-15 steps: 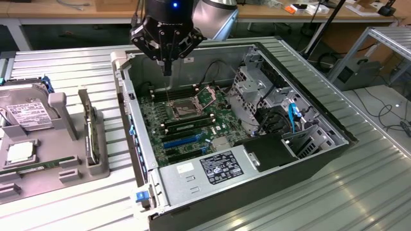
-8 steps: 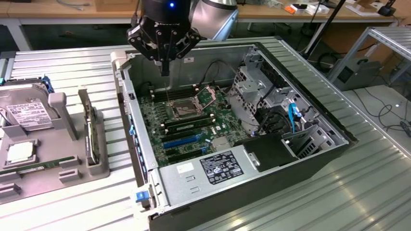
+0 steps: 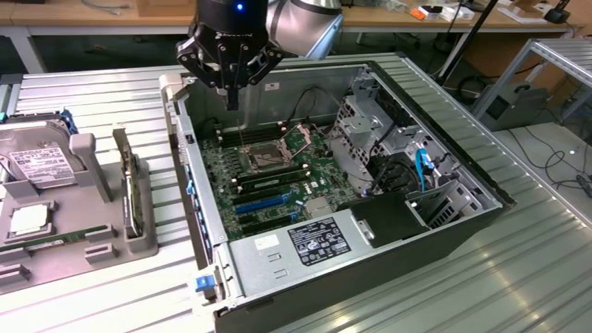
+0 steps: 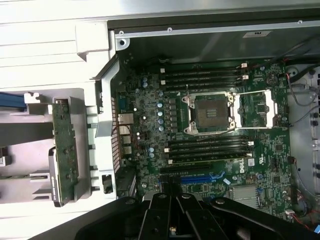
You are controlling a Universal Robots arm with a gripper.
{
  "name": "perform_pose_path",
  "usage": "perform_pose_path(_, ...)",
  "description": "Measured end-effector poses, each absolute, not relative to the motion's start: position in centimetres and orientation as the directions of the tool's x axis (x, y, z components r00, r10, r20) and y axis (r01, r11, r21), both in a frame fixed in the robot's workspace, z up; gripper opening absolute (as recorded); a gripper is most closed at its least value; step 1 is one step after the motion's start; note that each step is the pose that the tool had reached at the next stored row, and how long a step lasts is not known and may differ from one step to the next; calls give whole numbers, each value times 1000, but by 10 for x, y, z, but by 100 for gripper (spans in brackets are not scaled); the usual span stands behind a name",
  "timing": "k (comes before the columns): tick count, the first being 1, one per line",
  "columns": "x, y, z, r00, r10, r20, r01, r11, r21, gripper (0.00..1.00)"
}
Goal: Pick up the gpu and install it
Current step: 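Reach for the gpu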
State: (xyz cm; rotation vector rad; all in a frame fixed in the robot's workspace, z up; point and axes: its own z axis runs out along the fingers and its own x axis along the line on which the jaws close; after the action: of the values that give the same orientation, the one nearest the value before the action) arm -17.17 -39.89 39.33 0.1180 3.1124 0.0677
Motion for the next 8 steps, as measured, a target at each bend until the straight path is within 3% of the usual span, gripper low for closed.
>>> perform_pose_path(8, -180, -399, 393, -997, 76, -24, 75, 996, 44, 11)
